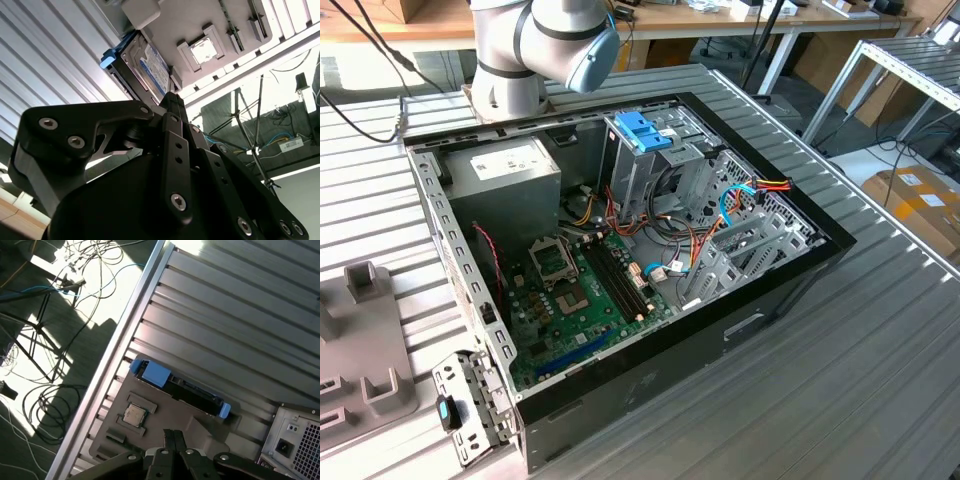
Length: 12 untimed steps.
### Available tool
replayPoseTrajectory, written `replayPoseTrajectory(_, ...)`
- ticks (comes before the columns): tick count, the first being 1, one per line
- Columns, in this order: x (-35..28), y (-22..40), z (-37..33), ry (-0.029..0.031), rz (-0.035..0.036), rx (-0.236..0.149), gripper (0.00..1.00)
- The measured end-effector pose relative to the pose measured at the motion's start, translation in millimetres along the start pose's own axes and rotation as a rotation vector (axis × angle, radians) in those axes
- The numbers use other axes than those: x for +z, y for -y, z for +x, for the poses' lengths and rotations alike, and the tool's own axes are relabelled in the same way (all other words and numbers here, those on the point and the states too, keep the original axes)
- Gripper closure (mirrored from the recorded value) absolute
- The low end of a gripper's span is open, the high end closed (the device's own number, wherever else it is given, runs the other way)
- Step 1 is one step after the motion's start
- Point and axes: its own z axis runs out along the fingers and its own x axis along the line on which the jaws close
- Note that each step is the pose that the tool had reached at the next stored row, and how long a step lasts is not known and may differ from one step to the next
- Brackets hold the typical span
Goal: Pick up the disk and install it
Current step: 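Pick up the disk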
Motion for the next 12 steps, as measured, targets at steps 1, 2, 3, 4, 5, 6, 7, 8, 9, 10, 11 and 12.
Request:
replayPoseTrajectory(1,0.0,0.0,0.0,-0.0001,-0.0001,-0.002,0.89)
replayPoseTrajectory(2,0.0,0.0,0.0,-0.0002,-0.0001,-0.005,0.89)
replayPoseTrajectory(3,0.0,0.0,0.0,-0.0003,-0.0002,-0.007,0.89)
replayPoseTrajectory(4,0.0,0.0,0.0,-0.0004,-0.0002,-0.010,0.89)
replayPoseTrajectory(5,0.0,0.0,0.0,-0.0005,-0.0003,-0.012,0.89)
replayPoseTrajectory(6,0.0,0.0,0.0,-0.0006,-0.0004,-0.014,0.89)
replayPoseTrajectory(7,0.0,0.0,0.0,-0.0007,-0.0005,-0.017,0.89)
replayPoseTrajectory(8,0.0,0.0,0.0,-0.0008,-0.0005,-0.020,0.89)
replayPoseTrajectory(9,0.0,0.0,0.0,-0.0009,-0.0006,-0.022,0.89)
replayPoseTrajectory(10,0.0,0.0,0.0,-0.0011,-0.0006,-0.025,0.89)
replayPoseTrajectory(11,0.0,0.0,0.0,-0.0013,-0.0007,-0.029,0.89)
replayPoseTrajectory(12,0.0,0.0,0.0,-0.0014,-0.0008,-0.031,0.89)
